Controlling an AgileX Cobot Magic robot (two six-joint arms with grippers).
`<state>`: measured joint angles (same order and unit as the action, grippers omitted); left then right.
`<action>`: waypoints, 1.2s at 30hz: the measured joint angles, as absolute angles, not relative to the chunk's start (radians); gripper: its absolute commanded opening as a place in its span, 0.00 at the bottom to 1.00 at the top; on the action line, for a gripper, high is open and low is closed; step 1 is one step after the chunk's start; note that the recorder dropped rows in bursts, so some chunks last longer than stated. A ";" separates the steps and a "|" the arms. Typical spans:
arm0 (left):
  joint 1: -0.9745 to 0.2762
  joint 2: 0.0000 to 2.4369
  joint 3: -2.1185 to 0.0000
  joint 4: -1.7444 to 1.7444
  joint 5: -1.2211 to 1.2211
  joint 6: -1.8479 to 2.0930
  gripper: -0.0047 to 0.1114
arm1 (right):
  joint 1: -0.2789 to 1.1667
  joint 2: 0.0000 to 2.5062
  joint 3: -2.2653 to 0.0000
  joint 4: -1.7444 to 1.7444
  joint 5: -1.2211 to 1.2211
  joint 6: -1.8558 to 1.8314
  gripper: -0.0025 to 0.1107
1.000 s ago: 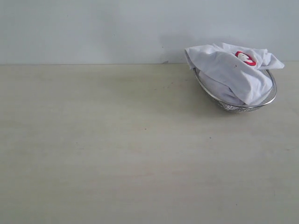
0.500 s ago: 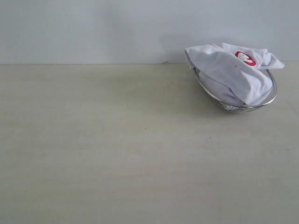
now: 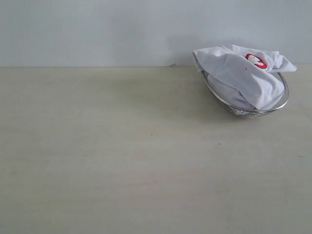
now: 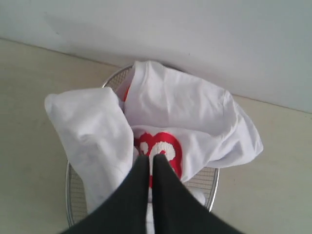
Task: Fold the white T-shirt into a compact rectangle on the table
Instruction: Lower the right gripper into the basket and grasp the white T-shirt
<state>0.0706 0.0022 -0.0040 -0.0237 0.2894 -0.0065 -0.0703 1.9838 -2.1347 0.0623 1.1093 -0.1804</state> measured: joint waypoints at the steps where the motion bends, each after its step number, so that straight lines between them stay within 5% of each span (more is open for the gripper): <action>1: 0.071 0.002 -0.004 -0.024 0.289 -0.007 0.08 | -0.070 2.009 -2.157 0.060 1.122 -0.182 0.03; 5: 0.071 0.002 -0.004 -0.024 0.289 -0.007 0.08 | -0.070 2.099 -2.194 0.060 1.165 -0.182 0.20; 10: 0.071 0.002 -0.004 -0.024 0.289 -0.007 0.08 | -0.070 2.164 -2.194 0.060 1.182 -0.174 0.75; 13: 0.071 0.002 -0.004 -0.024 0.289 -0.007 0.08 | -0.070 2.197 -2.200 0.060 1.189 -0.129 0.95; 36: 0.071 0.002 -0.004 -0.024 0.289 -0.007 0.08 | -0.070 2.448 -2.202 0.094 1.188 -0.084 0.95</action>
<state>0.0706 0.0022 -0.0040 -0.0237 0.2894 -0.0065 -0.0703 2.4477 -2.2017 0.0944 1.1884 -0.0835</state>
